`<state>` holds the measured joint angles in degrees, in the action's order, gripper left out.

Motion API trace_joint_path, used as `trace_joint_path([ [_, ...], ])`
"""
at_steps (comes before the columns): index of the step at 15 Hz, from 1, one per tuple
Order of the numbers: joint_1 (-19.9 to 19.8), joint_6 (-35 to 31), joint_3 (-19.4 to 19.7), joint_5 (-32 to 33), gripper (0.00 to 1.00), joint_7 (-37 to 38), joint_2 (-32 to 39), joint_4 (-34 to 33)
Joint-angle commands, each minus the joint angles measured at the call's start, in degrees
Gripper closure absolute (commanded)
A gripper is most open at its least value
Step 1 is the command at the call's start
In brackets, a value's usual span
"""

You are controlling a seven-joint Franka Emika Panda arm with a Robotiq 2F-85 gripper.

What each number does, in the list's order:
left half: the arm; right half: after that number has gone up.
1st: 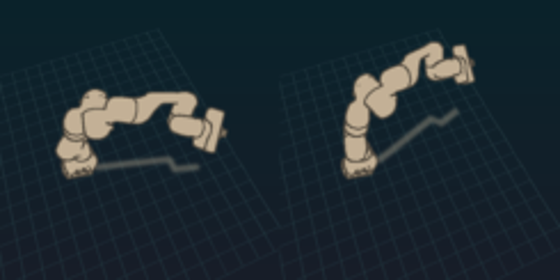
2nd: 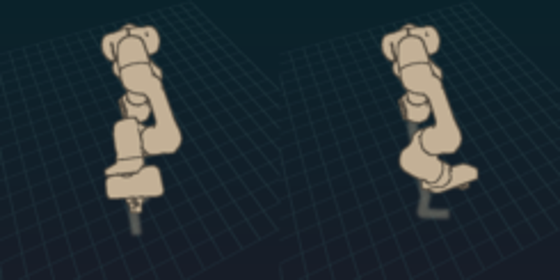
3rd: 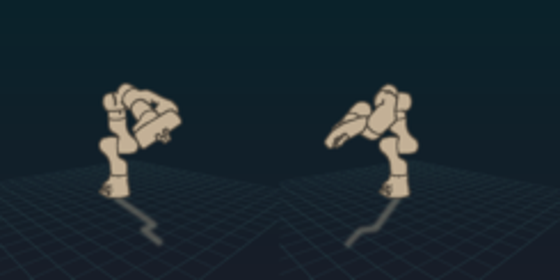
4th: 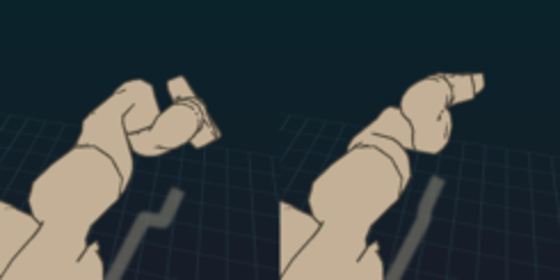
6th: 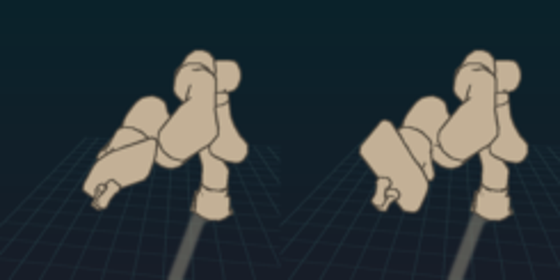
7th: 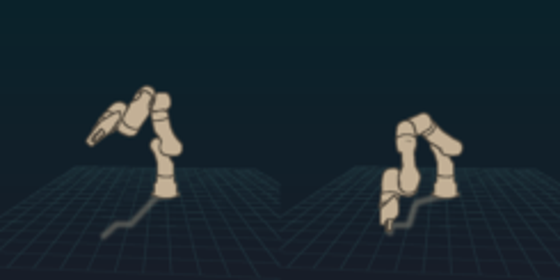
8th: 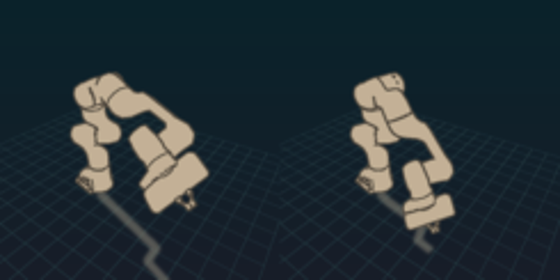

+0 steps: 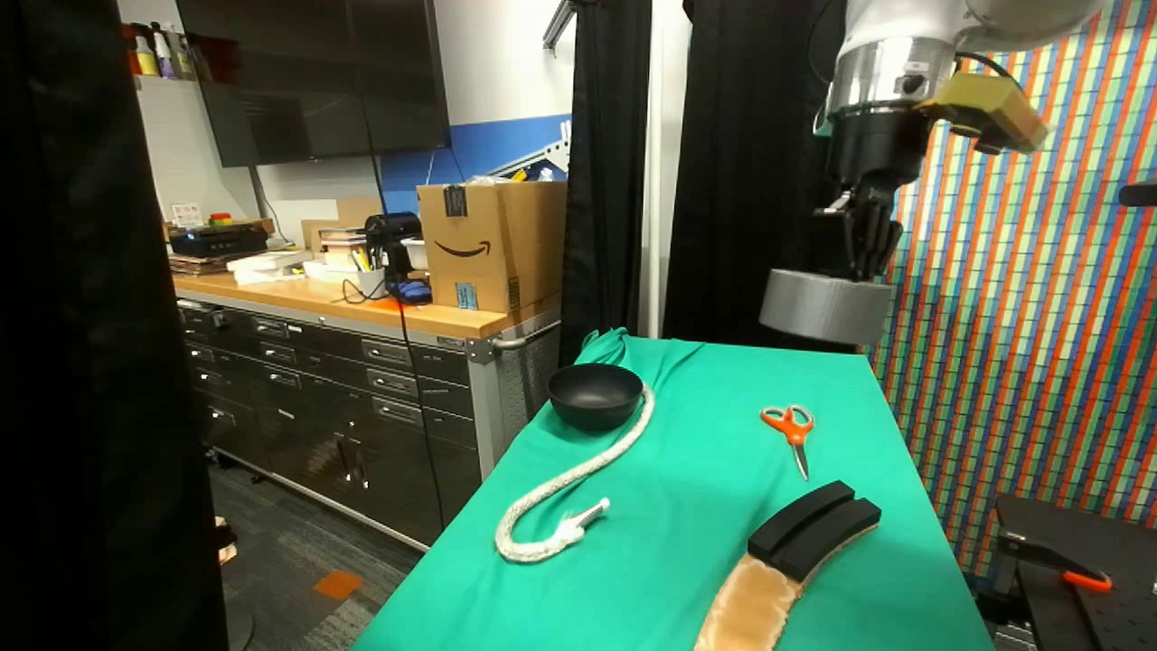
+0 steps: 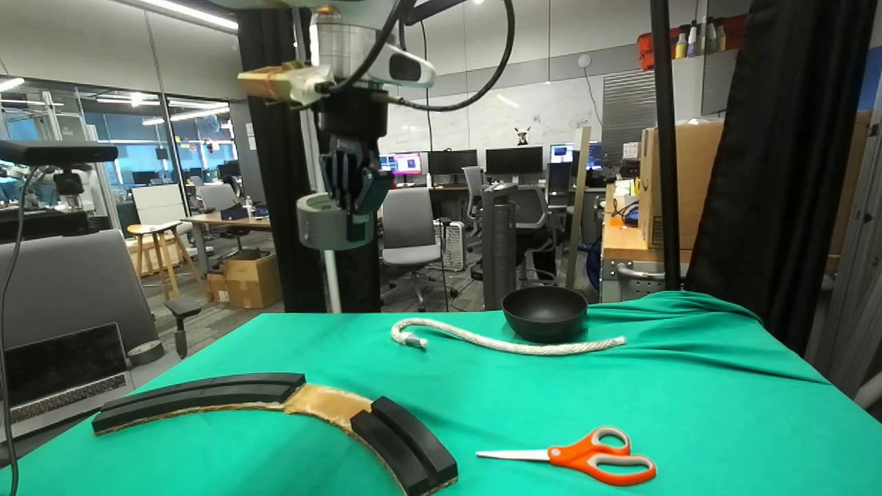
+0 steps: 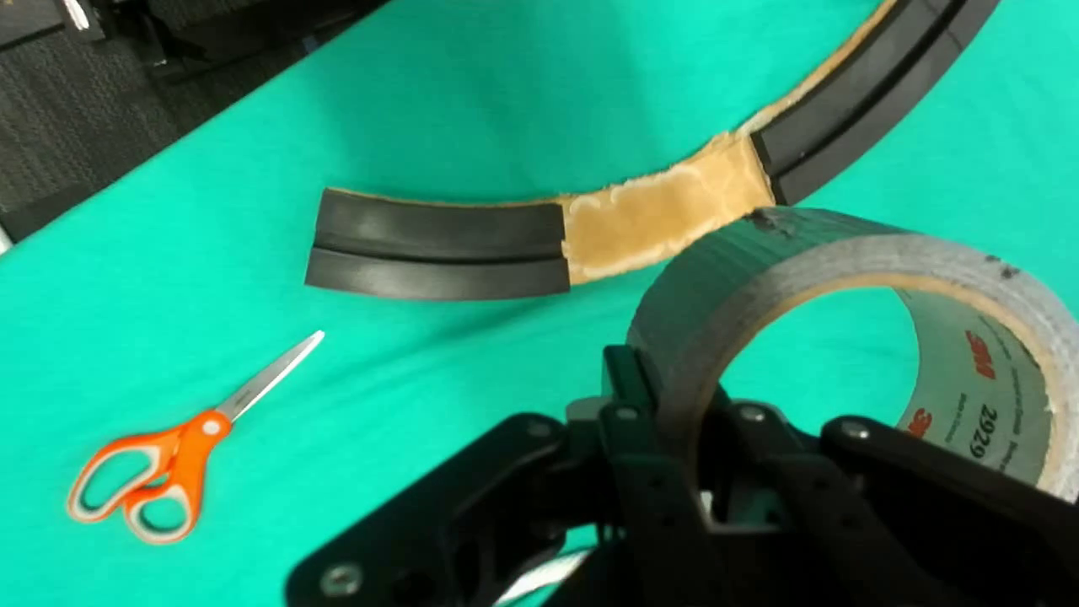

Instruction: Put the silver tape in the black bowl

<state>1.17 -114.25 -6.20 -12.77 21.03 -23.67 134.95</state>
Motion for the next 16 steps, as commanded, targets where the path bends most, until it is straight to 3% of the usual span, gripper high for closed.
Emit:
trace_joint_path([
  [1,-2.12,3.24,-0.46,2.32,0.90,6.17,8.11,-11.97],
  [7,-2.55,5.54,1.04,2.99,0.91,11.41,19.97,-26.57],
  [16,-2.91,12.55,7.26,1.91,0.90,8.91,39.53,-51.95],
])
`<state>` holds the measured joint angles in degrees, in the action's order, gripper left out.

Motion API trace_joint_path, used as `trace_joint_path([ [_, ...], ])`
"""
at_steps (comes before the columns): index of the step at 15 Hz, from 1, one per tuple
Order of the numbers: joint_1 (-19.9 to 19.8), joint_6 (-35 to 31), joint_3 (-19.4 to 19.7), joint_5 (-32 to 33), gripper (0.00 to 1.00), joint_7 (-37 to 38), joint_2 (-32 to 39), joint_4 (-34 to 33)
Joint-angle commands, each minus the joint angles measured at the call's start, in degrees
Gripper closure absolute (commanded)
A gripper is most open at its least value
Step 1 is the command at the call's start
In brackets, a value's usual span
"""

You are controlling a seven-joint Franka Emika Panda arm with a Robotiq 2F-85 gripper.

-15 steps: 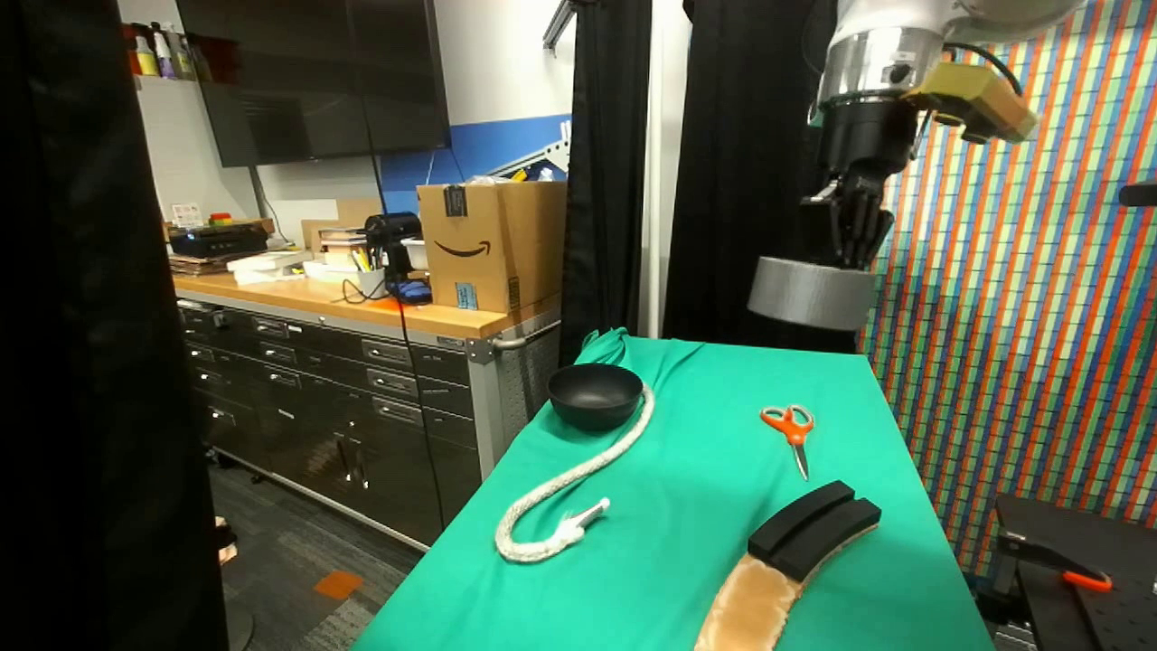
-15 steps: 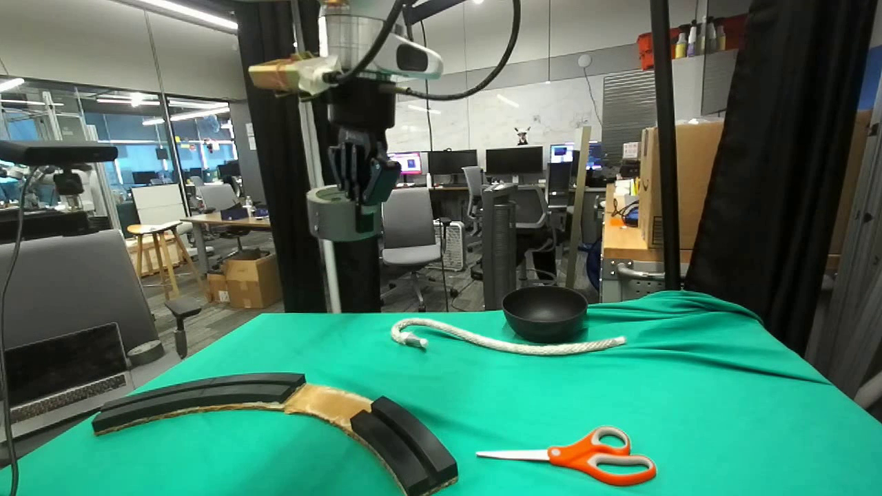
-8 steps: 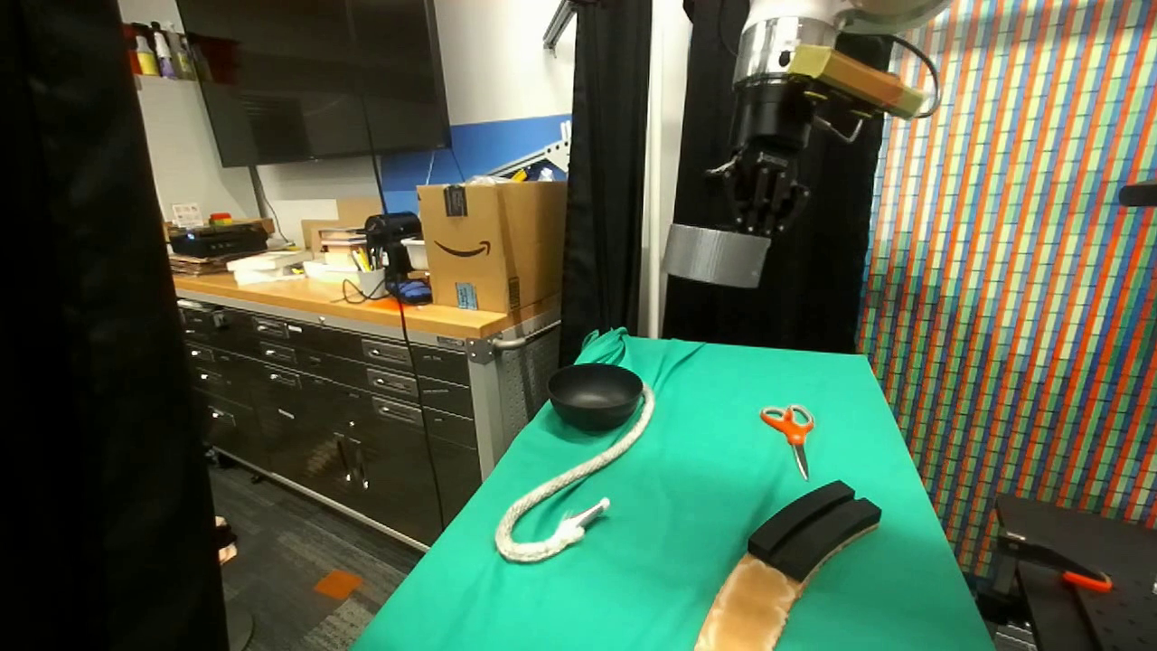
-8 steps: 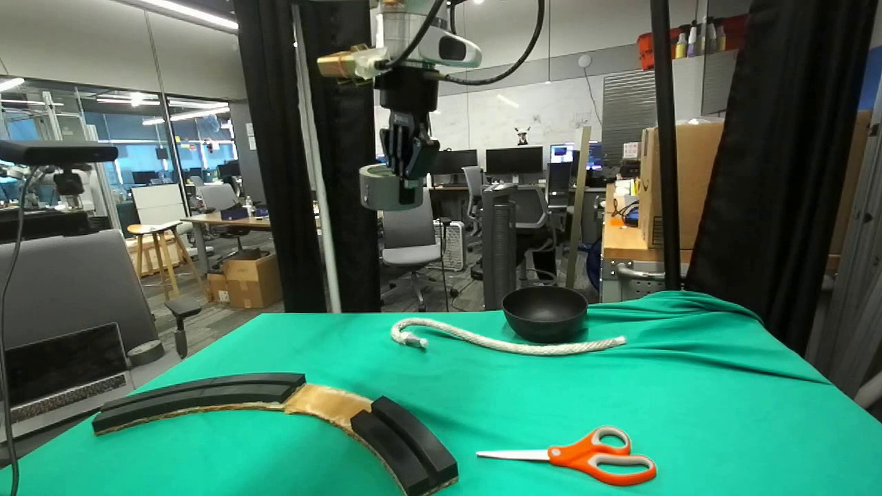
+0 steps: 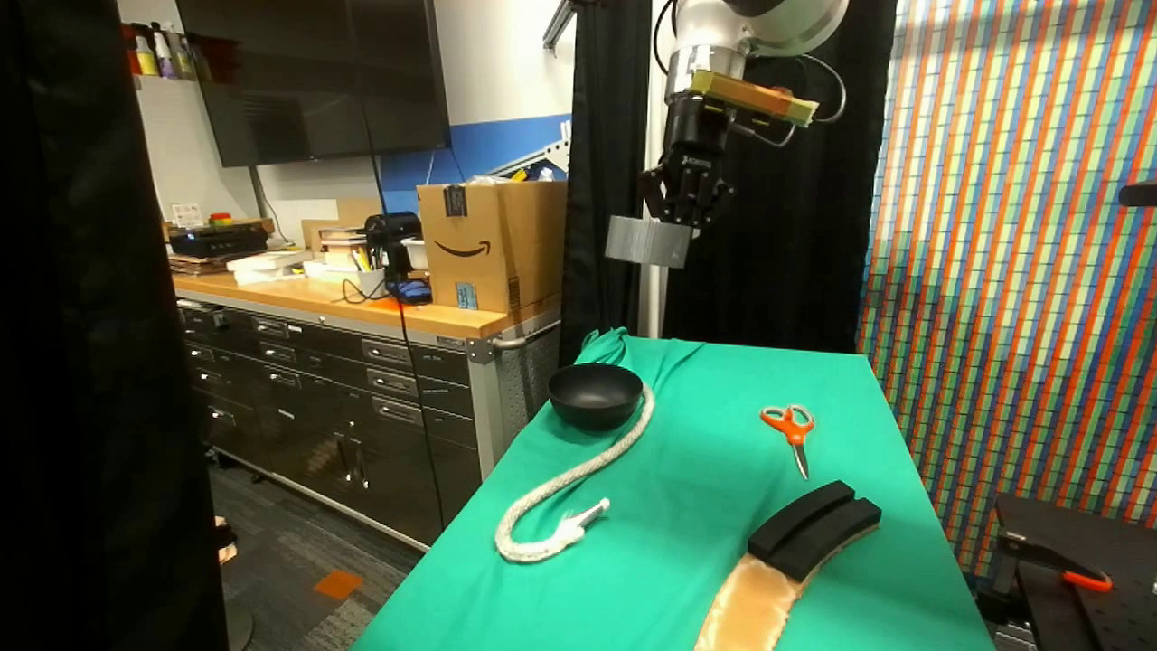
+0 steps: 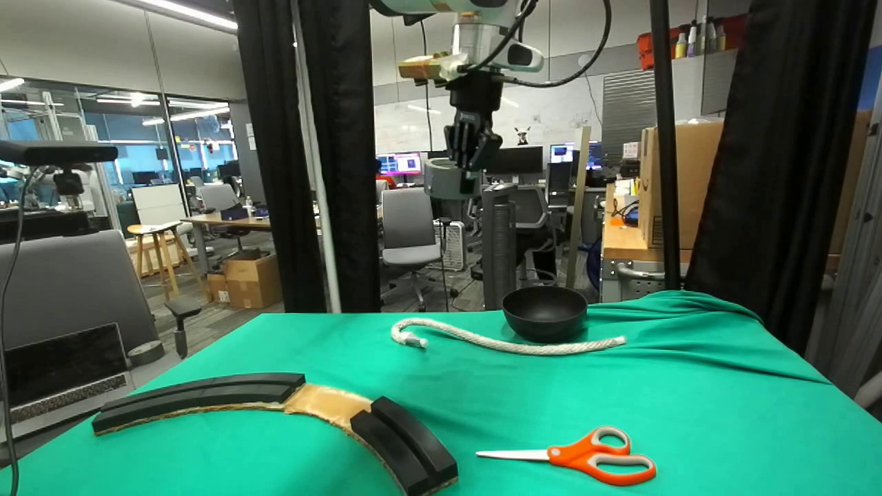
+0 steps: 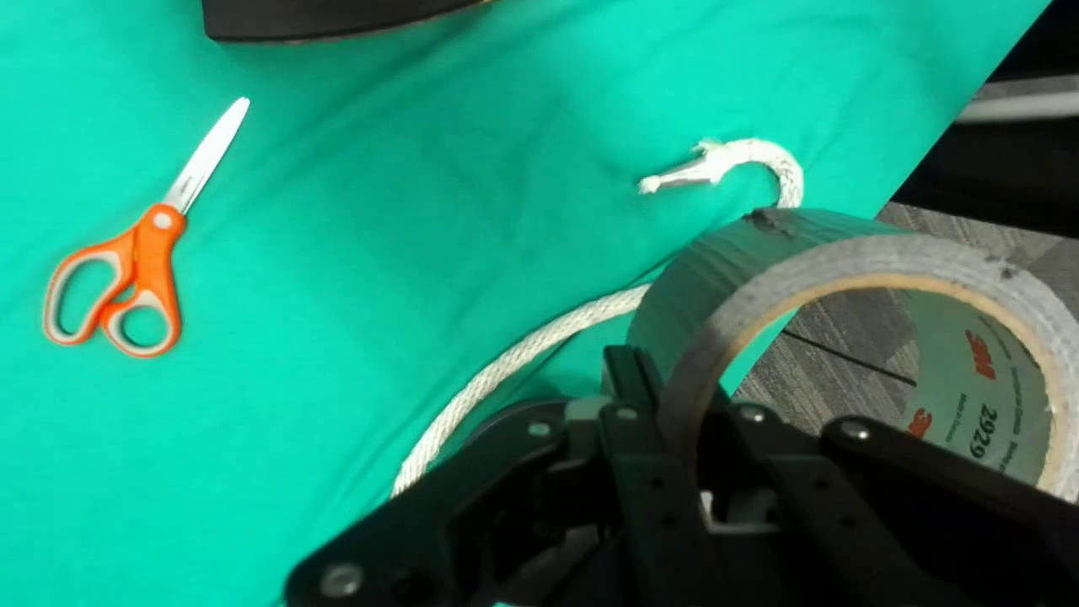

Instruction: Put the silver tape in the black bowl

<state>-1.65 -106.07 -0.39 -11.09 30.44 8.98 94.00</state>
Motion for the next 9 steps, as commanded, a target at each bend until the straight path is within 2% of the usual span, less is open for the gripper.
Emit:
trace_joint_path([
  [1,-0.18,4.65,2.00,0.25,0.90,-0.43,8.75,-13.25],
  [4,-0.10,5.29,3.32,0.72,0.90,0.43,13.87,-19.13],
  [9,-0.25,4.01,4.15,-0.33,0.90,0.80,20.48,-23.71],
])
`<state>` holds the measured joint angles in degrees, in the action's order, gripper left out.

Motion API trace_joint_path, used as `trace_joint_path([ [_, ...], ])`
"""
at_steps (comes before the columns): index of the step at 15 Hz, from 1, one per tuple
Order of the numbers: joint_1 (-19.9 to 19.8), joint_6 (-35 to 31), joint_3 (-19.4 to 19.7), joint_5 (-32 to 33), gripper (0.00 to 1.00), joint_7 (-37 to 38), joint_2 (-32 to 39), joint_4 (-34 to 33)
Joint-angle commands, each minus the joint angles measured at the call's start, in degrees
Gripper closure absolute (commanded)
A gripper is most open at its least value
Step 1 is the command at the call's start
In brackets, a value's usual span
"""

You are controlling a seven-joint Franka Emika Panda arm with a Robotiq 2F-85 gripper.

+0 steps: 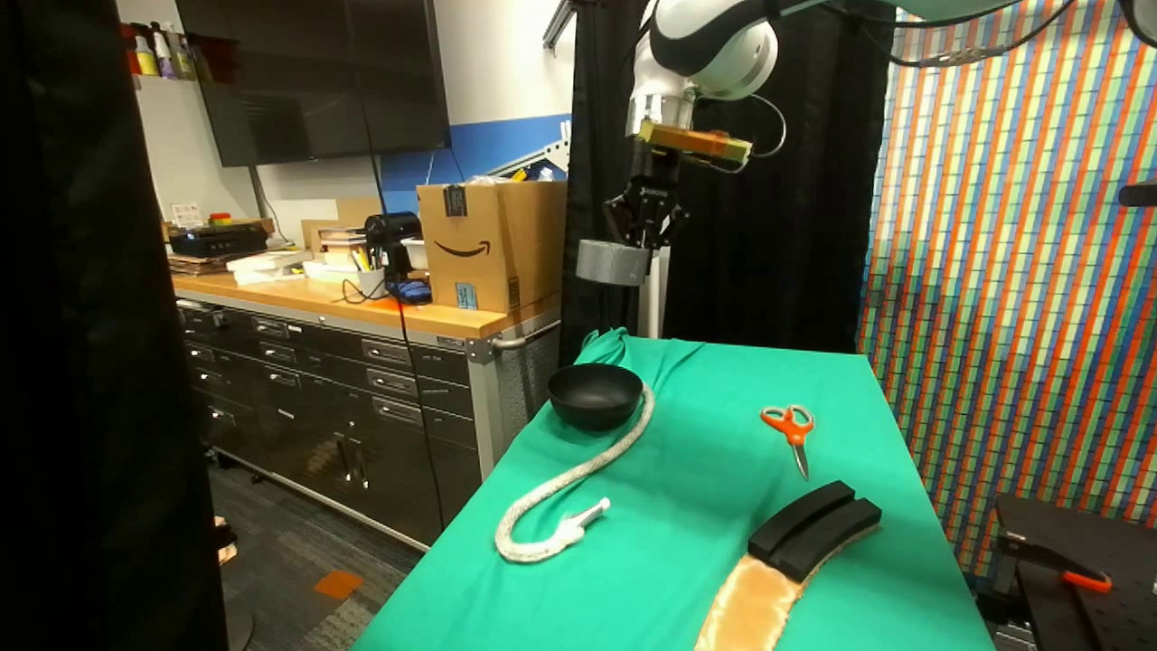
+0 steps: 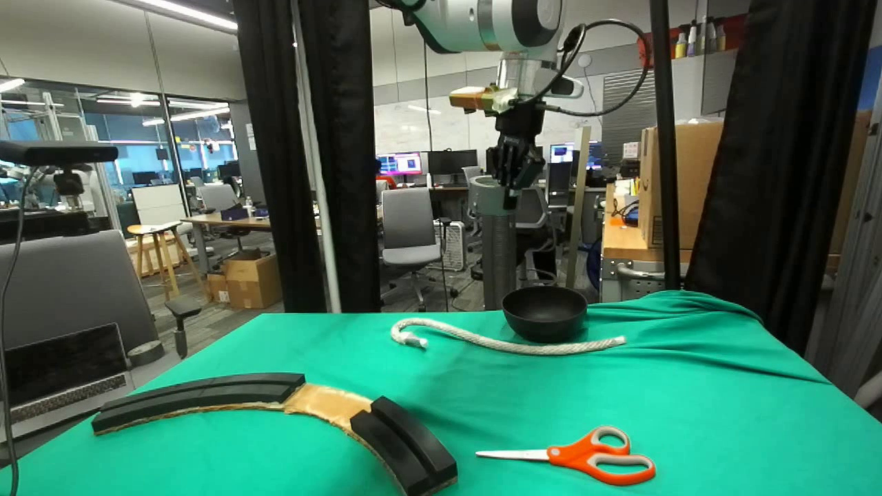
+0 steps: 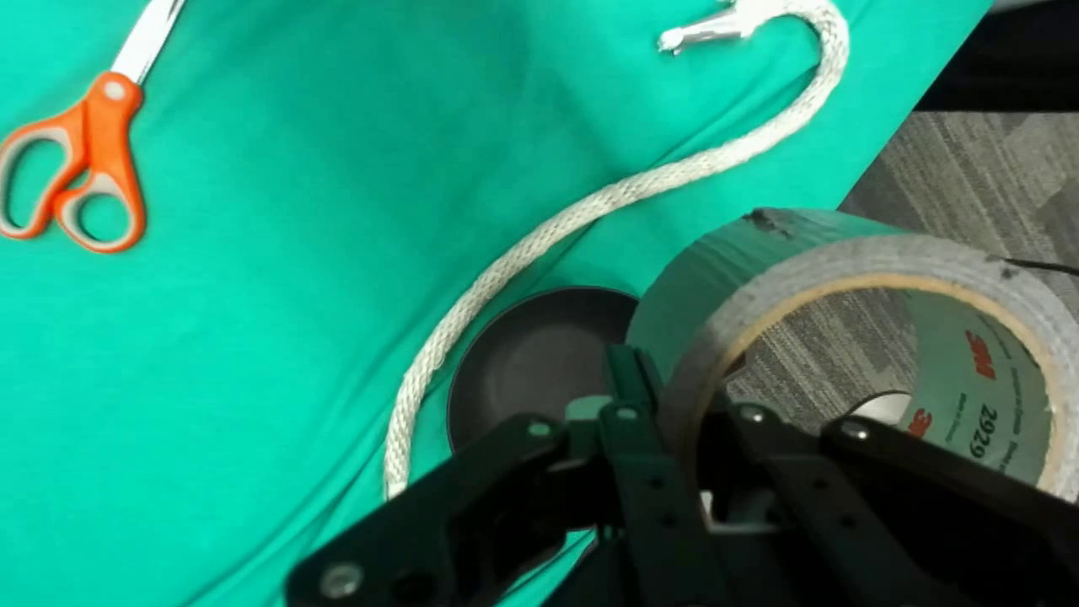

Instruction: Put the silver tape in the black bowl

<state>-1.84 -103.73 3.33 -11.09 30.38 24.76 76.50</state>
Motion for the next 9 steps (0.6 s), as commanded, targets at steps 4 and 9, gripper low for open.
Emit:
trace_joint_path([
  [4,-0.09,1.49,0.44,-0.66,0.90,0.95,8.68,-7.96],
  [9,-0.26,1.11,0.23,-1.40,0.90,0.90,12.23,-9.42],
])
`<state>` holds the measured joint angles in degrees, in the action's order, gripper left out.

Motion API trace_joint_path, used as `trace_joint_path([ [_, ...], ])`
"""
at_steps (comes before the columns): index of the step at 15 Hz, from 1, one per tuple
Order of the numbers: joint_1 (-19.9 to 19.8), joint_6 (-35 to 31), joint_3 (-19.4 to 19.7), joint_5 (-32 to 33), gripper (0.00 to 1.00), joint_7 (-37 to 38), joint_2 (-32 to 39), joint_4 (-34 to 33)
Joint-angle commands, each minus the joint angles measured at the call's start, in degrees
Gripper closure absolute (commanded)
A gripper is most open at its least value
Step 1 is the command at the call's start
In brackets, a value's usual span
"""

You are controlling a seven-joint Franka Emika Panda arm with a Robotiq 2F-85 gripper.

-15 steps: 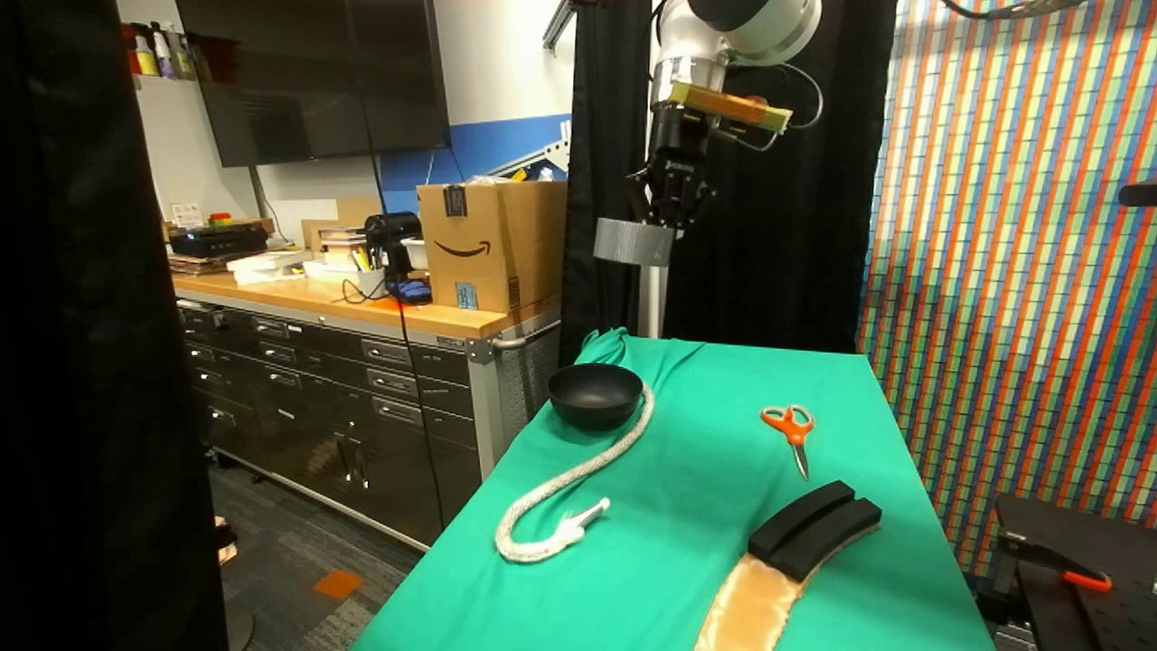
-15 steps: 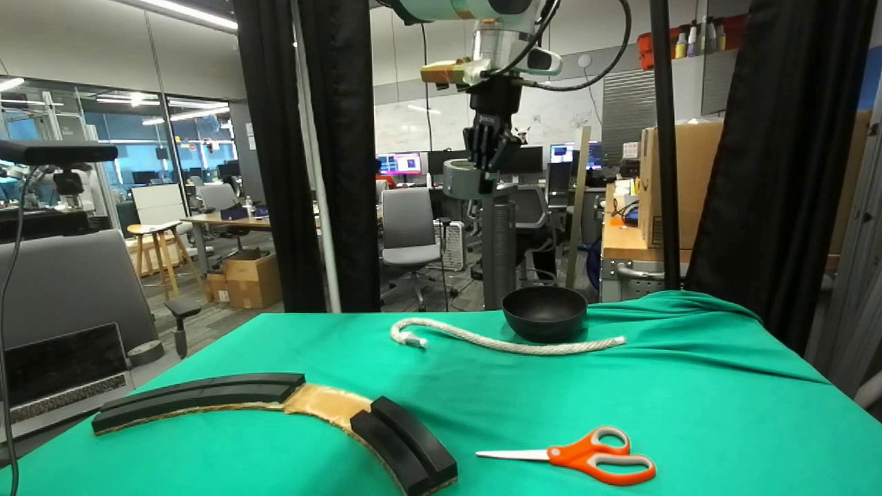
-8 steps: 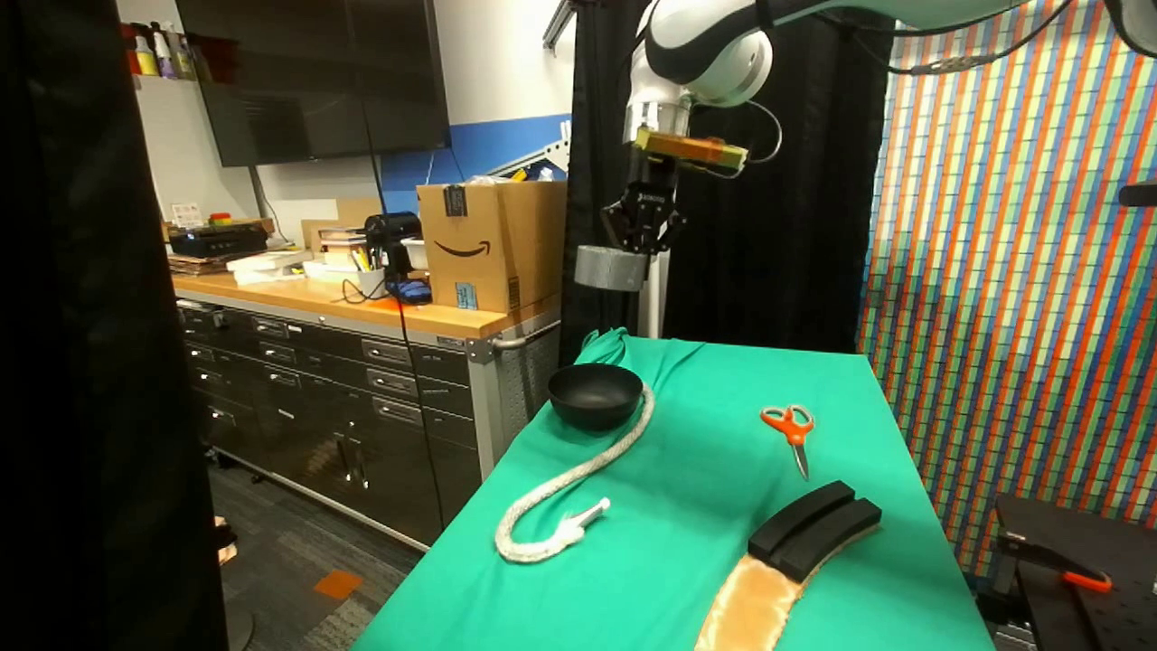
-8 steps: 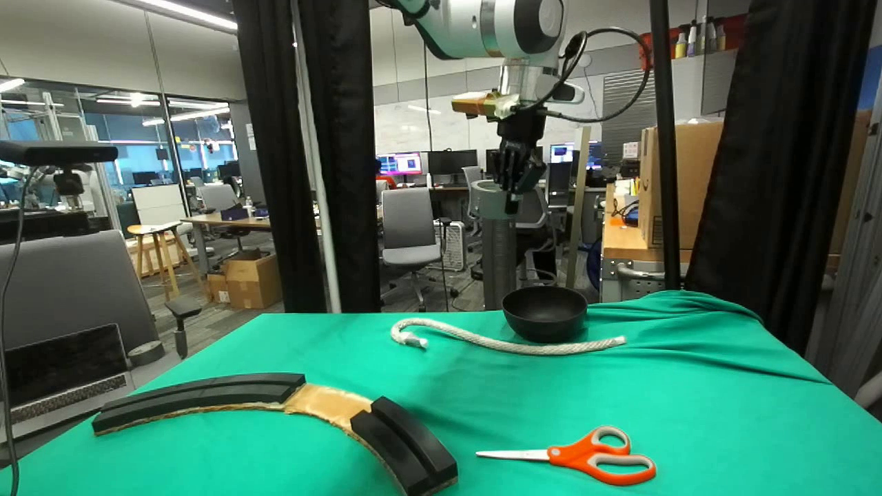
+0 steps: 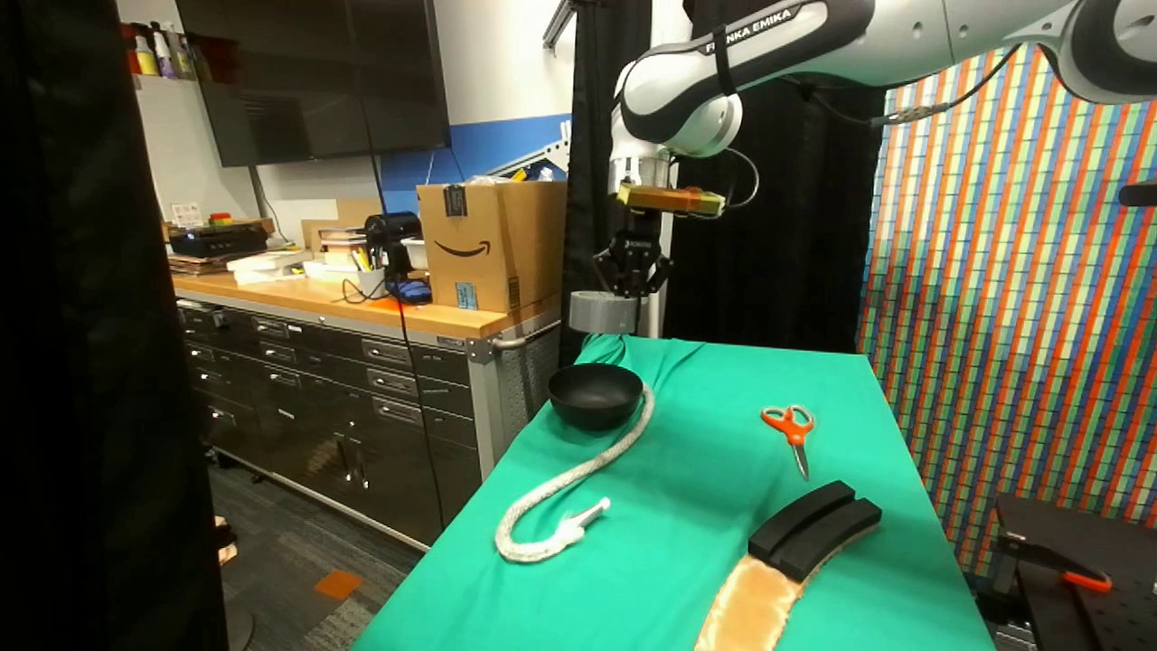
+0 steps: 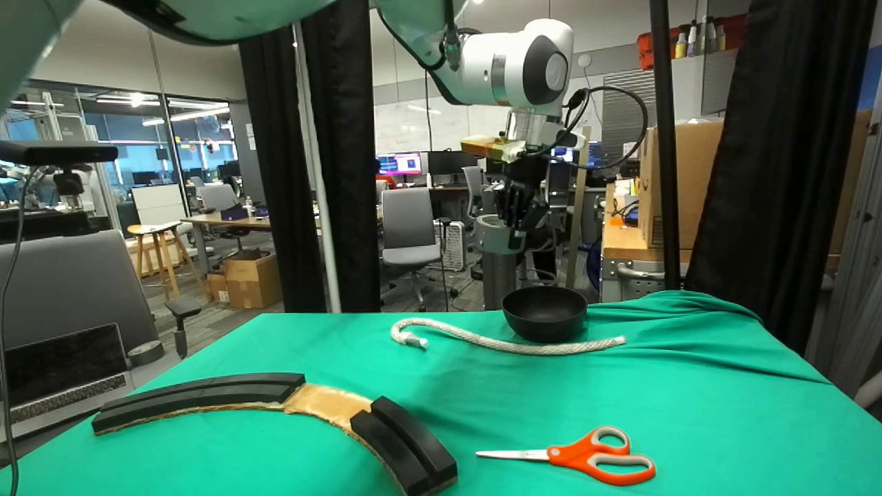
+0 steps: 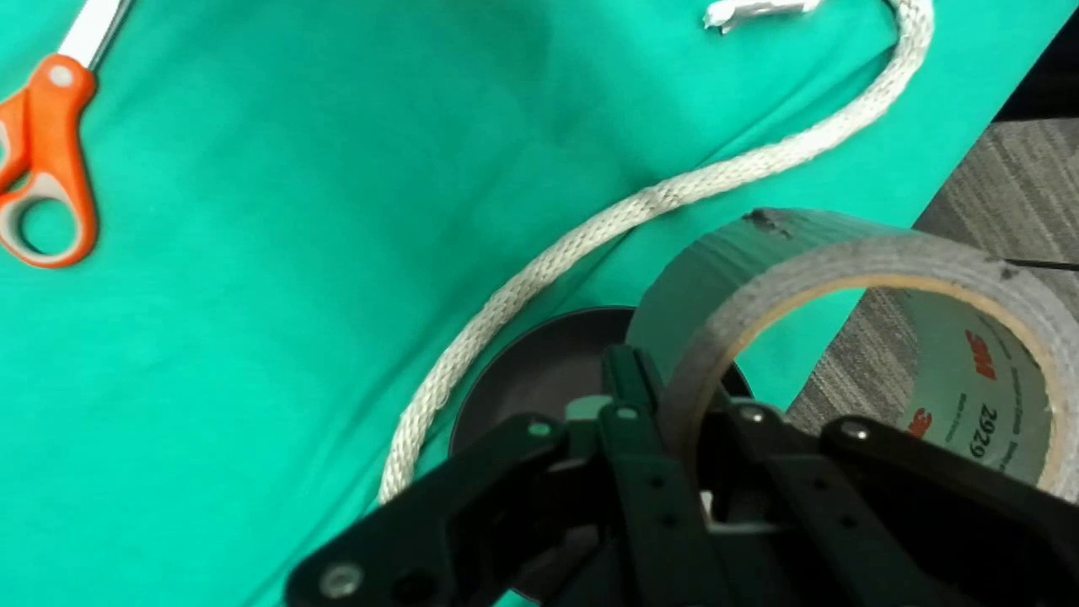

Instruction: Put the silver tape in the black bowl

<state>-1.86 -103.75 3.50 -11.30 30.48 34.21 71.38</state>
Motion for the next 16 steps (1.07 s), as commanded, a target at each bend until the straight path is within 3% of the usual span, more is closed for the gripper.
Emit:
trace_joint_path([
  [1,-0.32,1.16,0.02,-1.44,0.90,0.80,3.45,-4.70],
  [16,-4.06,2.14,-0.03,-3.51,0.90,0.84,14.00,-14.96],
])
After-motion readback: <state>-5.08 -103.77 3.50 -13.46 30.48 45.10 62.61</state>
